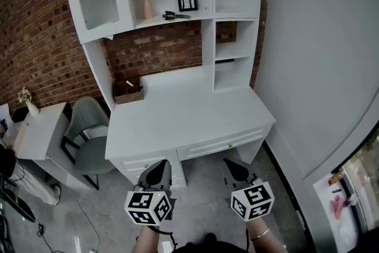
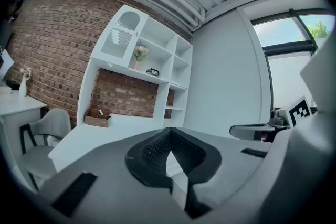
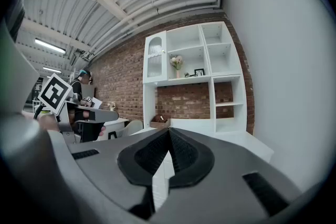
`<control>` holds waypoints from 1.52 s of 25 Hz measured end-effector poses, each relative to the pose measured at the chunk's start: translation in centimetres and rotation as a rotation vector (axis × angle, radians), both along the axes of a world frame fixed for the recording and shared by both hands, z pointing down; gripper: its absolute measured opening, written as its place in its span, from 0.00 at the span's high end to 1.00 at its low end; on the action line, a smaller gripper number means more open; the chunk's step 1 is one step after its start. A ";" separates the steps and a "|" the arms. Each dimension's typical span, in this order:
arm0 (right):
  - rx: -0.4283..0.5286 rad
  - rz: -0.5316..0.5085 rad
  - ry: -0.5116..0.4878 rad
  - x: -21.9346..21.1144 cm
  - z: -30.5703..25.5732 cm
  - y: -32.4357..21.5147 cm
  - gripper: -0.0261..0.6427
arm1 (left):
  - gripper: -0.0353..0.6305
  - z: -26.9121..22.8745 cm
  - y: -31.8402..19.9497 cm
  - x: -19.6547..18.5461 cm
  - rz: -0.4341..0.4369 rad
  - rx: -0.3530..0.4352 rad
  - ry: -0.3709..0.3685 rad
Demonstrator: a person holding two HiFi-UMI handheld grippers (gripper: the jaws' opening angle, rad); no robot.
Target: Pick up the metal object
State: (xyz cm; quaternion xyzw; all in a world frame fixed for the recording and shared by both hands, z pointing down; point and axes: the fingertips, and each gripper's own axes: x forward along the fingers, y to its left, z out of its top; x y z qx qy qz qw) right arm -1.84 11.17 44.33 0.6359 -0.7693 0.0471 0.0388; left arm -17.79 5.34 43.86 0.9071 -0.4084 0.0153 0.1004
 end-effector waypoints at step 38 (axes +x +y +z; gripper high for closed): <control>-0.012 -0.034 -0.114 7.5 0.9 -11.5 0.95 | 0.87 -3.2 -12.9 7.8 0.061 -0.124 0.293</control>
